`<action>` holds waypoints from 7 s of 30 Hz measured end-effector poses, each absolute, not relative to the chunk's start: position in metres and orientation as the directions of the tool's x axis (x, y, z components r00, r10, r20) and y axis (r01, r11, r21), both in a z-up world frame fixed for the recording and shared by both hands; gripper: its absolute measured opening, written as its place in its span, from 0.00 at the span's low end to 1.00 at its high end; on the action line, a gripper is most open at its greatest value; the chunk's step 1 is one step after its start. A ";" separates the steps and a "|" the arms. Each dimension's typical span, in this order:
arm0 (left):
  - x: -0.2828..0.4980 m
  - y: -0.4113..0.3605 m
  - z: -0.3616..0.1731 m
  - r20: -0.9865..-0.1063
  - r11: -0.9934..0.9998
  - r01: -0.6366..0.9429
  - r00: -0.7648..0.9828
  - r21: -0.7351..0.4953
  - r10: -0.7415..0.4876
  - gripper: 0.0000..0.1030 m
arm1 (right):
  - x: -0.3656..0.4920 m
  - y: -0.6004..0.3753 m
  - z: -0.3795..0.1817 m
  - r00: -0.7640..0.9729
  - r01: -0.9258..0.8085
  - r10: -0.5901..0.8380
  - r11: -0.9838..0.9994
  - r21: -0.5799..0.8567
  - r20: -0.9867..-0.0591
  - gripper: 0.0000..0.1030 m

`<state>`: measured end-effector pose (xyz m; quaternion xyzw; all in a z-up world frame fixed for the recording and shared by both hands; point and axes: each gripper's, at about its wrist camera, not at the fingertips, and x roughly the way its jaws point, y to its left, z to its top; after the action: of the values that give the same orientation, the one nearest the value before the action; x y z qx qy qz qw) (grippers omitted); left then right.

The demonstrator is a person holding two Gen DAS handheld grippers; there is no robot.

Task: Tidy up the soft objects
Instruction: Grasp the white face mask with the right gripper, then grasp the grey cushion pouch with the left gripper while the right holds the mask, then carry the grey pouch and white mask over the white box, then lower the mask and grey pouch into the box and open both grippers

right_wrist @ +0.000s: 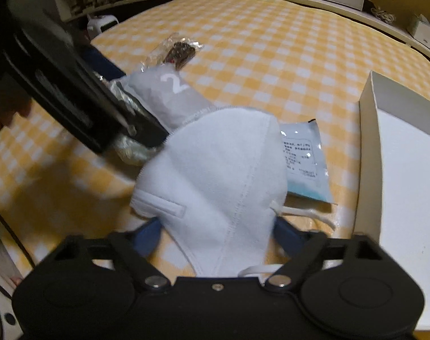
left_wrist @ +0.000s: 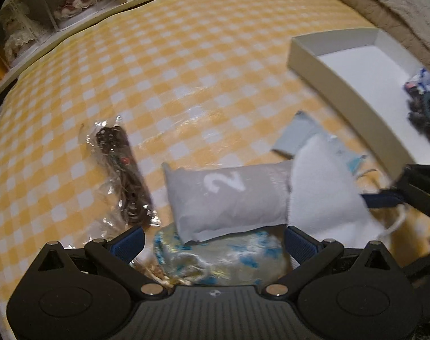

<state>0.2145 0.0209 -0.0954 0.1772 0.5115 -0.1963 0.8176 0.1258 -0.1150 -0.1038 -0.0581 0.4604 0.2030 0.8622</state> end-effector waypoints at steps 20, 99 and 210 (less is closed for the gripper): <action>0.256 0.038 -0.091 -0.878 0.934 0.351 0.465 0.065 -0.113 1.00 | 0.119 -0.135 -0.067 0.559 -0.362 0.345 0.920 0.152 -0.754 0.06; 0.272 -0.023 -0.127 -0.825 0.990 -0.136 0.564 -0.042 0.042 0.52 | 0.149 -0.250 -0.036 0.708 -0.067 0.276 0.942 0.328 -0.650 0.07; 0.150 -0.159 -0.027 -0.747 0.907 0.355 0.535 -0.226 -0.395 0.90 | 0.108 -0.397 0.015 0.777 0.258 0.015 0.904 0.340 -0.630 0.76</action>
<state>0.1499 -0.1588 -0.0268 -0.0235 0.4320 -0.2141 0.8758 0.1078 -0.3969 0.0145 0.2084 0.3276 -0.0662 0.9192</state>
